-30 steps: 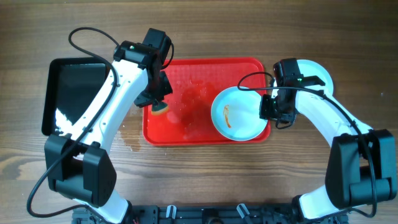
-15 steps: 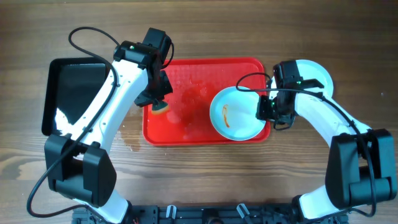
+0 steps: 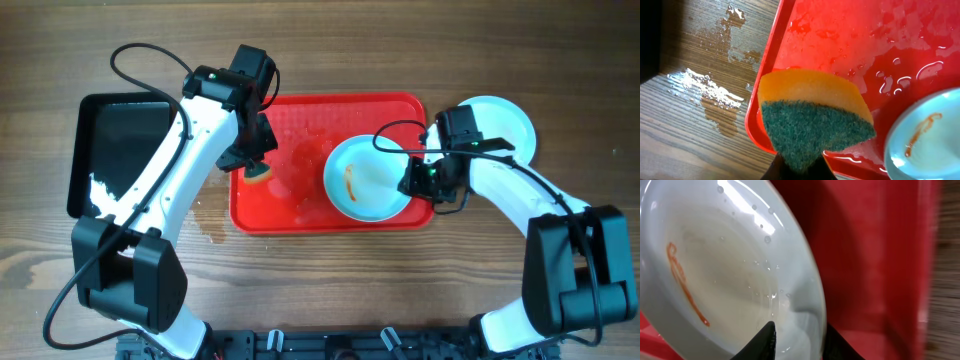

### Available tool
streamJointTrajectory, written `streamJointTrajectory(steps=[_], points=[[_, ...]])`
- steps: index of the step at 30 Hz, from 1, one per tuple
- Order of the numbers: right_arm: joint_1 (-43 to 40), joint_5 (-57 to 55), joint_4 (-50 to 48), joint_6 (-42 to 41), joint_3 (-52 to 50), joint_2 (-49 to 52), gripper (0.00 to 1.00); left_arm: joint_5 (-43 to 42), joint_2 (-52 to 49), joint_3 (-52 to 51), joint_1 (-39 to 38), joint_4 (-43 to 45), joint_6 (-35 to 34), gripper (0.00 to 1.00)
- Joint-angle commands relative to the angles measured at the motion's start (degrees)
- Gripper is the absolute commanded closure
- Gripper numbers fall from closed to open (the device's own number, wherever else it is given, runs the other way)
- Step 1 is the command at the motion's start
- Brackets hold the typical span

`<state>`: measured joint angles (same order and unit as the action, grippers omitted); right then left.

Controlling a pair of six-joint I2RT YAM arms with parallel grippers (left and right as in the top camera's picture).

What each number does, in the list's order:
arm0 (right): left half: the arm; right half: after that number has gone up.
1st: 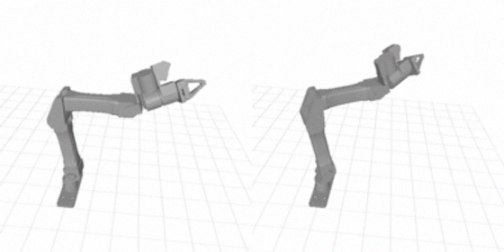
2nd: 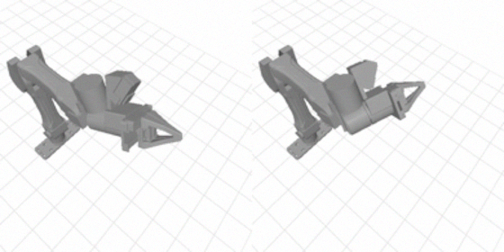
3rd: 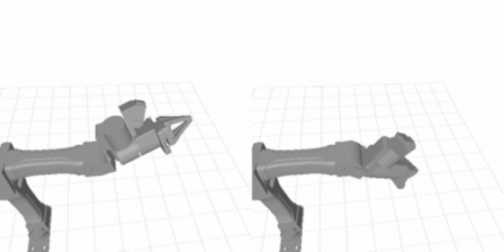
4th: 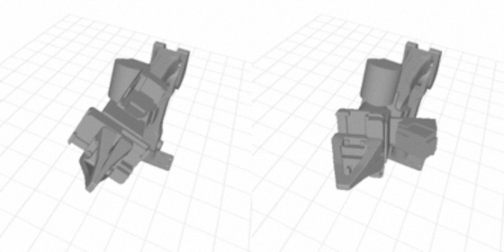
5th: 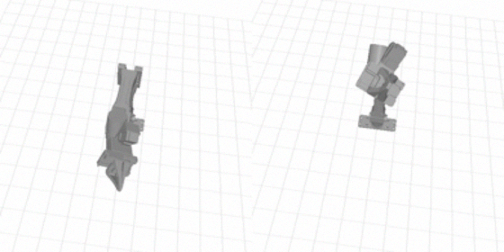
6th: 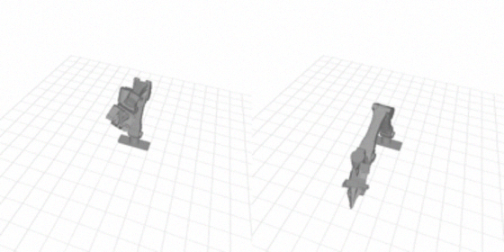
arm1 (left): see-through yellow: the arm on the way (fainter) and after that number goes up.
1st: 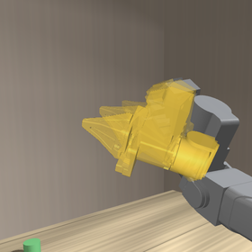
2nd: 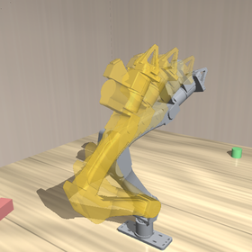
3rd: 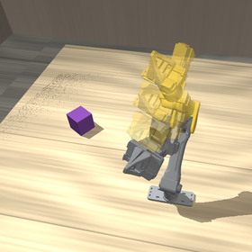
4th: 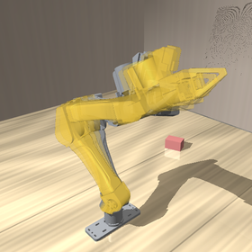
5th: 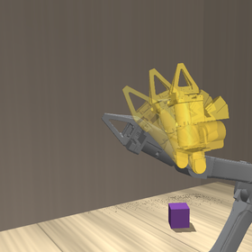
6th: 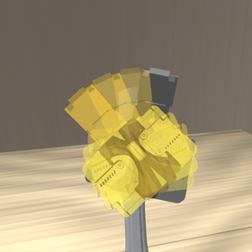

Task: Clean dirty plates on tray and stack at the side
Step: 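Grip the remaining plate's rim with the right gripper and slide it left, then lower the sponge onto the moved plate with the left gripper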

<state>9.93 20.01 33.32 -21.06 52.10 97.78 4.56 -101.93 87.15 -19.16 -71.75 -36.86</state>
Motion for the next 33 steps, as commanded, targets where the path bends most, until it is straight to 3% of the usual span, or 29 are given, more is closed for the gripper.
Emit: streamJointTrajectory(steps=[1,10,12,15,22,33], points=[[4.9,2.7,-2.2,-4.8,-0.2,0.4,0.69,-0.5,1.0,0.2,-0.2,0.4,-1.0,0.96],[15.9,1.2,-7.9,-11.9,0.8,0.4,0.68,-0.9,1.0,0.2,-0.2,0.4,-0.9,0.96],[15.0,0.8,-6.3,-10.6,2.5,0.3,0.57,-0.9,1.0,0.2,-0.2,0.4,-0.9,0.96],[11.8,0.2,-2.4,-7.8,6.1,0.3,0.52,-0.9,1.0,0.2,-0.2,0.4,-0.9,0.96],[7.1,-2.1,-0.8,-4.0,8.3,0.4,0.53,-0.9,1.0,0.2,-0.4,0.8,-0.9,0.96],[11.7,-5.7,-5.6,-6.1,8.3,6.5,0.65,-1.4,1.0,0.2,-1.0,1.6,-0.9,0.96]])
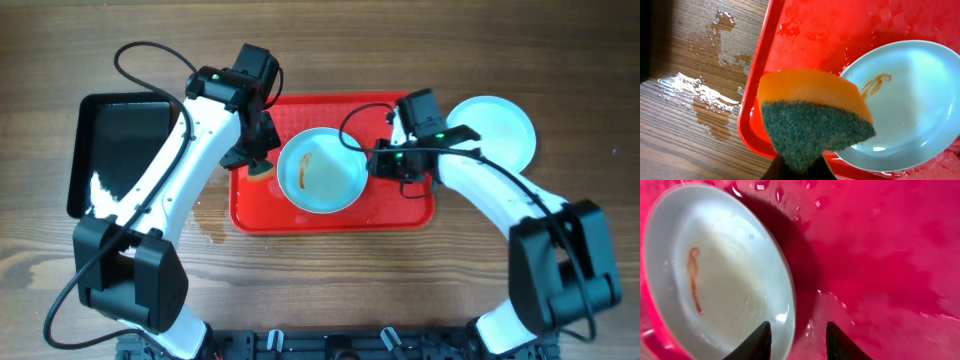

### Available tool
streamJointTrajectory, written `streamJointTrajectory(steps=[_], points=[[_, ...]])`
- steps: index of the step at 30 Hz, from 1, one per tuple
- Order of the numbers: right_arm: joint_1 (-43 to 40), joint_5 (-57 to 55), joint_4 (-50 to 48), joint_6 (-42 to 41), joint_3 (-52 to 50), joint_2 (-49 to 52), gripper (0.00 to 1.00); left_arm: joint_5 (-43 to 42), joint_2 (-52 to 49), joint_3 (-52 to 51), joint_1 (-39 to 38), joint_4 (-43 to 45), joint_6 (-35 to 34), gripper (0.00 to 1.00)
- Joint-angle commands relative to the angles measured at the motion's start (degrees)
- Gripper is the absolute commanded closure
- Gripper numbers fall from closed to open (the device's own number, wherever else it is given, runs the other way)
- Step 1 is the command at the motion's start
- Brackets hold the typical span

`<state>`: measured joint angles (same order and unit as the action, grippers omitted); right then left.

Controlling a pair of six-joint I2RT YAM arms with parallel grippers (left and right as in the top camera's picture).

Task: Clean dirty plates on tray and stack at the side
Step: 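Lower the sponge onto the moved plate with the left gripper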

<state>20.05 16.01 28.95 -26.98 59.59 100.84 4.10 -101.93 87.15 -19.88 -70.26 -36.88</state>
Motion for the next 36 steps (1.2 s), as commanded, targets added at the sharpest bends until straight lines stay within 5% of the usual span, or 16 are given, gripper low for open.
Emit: streamJointTrajectory(steps=[1,5,9,24,36], points=[[2.1,-1.7,-1.7,-0.2,0.8,4.2,0.65,-0.9,1.0,0.2,-0.3,0.2,-0.9,0.96],[3.0,-3.9,-2.5,-0.1,0.8,6.5,0.66,-0.9,1.0,0.2,-0.3,0.2,-0.9,0.96],[3.0,-8.0,-1.4,0.4,0.9,6.6,0.96,-0.9,1.0,0.2,-0.3,0.2,-0.9,0.96],[3.0,-4.0,-9.0,3.9,1.2,6.6,0.96,-2.0,0.7,-4.0,-4.7,8.8,3.5,0.96],[3.0,4.8,-10.4,10.4,1.0,6.6,0.96,-12.3,0.5,-16.8,-6.0,27.6,3.9,0.96]])
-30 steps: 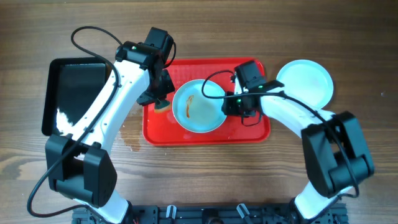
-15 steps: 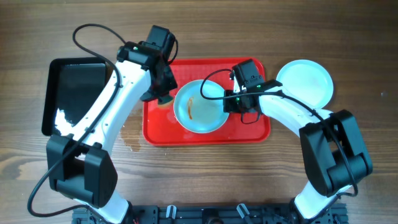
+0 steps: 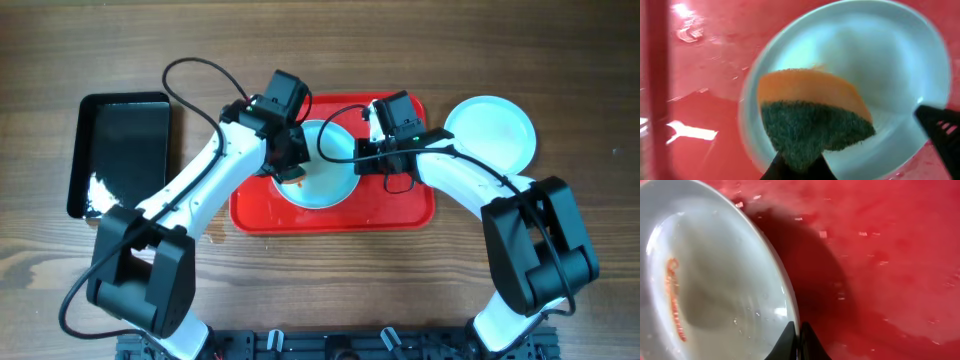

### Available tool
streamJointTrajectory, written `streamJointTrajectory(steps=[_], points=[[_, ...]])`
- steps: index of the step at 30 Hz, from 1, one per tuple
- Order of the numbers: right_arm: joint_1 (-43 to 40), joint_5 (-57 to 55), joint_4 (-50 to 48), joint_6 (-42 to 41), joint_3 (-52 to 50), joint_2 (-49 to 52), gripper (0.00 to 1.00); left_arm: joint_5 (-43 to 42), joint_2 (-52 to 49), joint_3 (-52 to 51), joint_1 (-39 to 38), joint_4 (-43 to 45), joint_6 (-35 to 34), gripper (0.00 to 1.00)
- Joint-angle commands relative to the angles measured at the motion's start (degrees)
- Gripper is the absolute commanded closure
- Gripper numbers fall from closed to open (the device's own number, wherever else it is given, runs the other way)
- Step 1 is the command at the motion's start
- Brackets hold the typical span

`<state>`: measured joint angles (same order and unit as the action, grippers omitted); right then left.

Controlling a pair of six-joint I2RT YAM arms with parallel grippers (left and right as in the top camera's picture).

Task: Clean dirty plates on tray and stack at the side
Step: 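Lower the sponge onto the moved plate with the left gripper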

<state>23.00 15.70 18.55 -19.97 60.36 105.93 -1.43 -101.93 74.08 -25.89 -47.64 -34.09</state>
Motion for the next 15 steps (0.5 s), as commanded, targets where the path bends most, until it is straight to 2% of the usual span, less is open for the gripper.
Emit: streamJointTrajectory(steps=[1,6,15], points=[[0.1,5.5,0.2,3.3,0.3,1.5,0.96,-8.2,0.5,-4.5,0.0,6.5,1.1,0.96],[0.1,7.5,2.2,-0.2,0.3,1.5,0.96,-11.0,0.0,-7.2,-0.4,11.8,1.0,0.96],[0.1,5.0,4.5,-4.9,0.3,1.5,0.96,-10.5,-0.2,-7.5,-0.4,12.6,1.0,0.96]])
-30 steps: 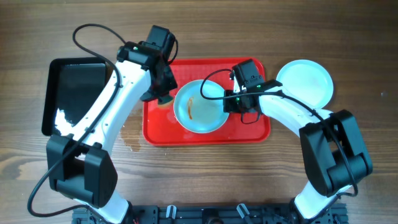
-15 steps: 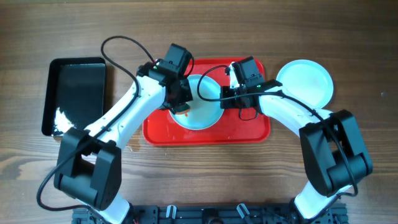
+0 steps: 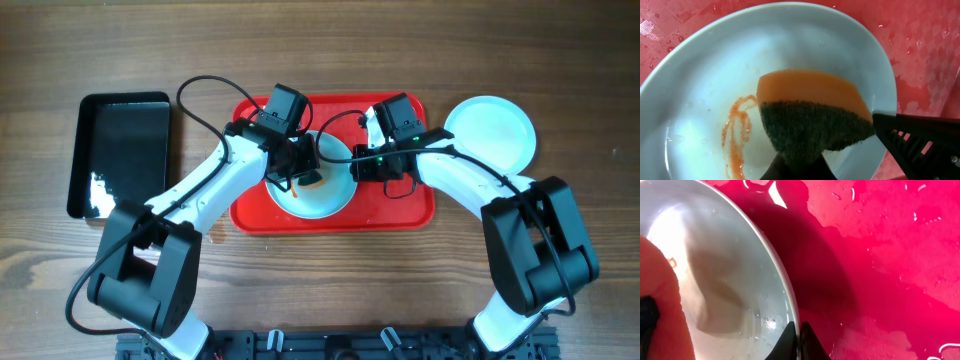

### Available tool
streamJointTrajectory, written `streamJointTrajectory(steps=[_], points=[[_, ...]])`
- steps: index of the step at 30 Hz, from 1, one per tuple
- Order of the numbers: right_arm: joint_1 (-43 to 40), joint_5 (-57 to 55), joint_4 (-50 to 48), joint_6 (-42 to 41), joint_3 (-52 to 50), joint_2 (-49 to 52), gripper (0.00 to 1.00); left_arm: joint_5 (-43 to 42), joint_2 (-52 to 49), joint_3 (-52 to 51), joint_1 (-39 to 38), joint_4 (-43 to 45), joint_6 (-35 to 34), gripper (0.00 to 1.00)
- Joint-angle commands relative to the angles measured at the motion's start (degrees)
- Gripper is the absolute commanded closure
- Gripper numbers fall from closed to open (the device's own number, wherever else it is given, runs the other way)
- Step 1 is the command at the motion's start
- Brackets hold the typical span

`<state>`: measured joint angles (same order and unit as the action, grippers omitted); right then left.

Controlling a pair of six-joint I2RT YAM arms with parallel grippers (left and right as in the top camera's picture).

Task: Clean dirty plates on tray and stack at the side
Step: 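Lower the sponge onto the moved plate with the left gripper, then scrub the plate with the sponge while the right gripper holds its rim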

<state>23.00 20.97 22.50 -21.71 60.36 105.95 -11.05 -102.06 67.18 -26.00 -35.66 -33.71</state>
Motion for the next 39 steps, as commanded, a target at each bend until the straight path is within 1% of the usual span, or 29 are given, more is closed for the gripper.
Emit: streamJointTrajectory(steps=[1,7,9,11,16,18,21,26,39], points=[[0.1,-0.7,0.9,-3.8,0.3,1.5,0.96,-0.9,-0.1,-0.5,-0.3,0.8,0.7,0.96],[0.0,-3.1,3.2,-3.6,0.4,1.5,0.96,-0.9,-0.5,-0.5,-0.3,1.1,0.7,0.96],[0.0,-3.2,4.4,-2.2,0.9,1.5,0.96,-0.9,-1.2,-0.5,-0.3,1.3,0.7,0.96],[0.0,-3.5,6.4,-0.9,2.1,1.5,0.96,-0.9,-2.3,-0.5,-0.3,1.4,0.7,0.96],[0.0,-7.6,10.9,-0.9,4.4,1.5,0.96,-1.2,-3.7,-0.5,-0.5,2.1,0.4,0.96],[0.0,-9.7,10.9,-1.6,4.4,1.5,0.95,-1.2,-3.7,-0.5,-0.5,2.4,0.2,0.96],[0.0,-12.7,10.2,-5.2,4.4,1.5,0.96,-1.2,-3.7,-0.5,-0.7,2.5,0.2,0.96],[0.6,-12.6,6.6,-5.3,4.4,1.5,0.96,-1.1,-3.7,-0.5,-2.2,3.8,0.3,0.96],[3.1,-12.5,5.5,-5.3,4.4,1.5,0.95,0.3,-4.1,-0.5,-3.1,5.4,0.2,0.96]])
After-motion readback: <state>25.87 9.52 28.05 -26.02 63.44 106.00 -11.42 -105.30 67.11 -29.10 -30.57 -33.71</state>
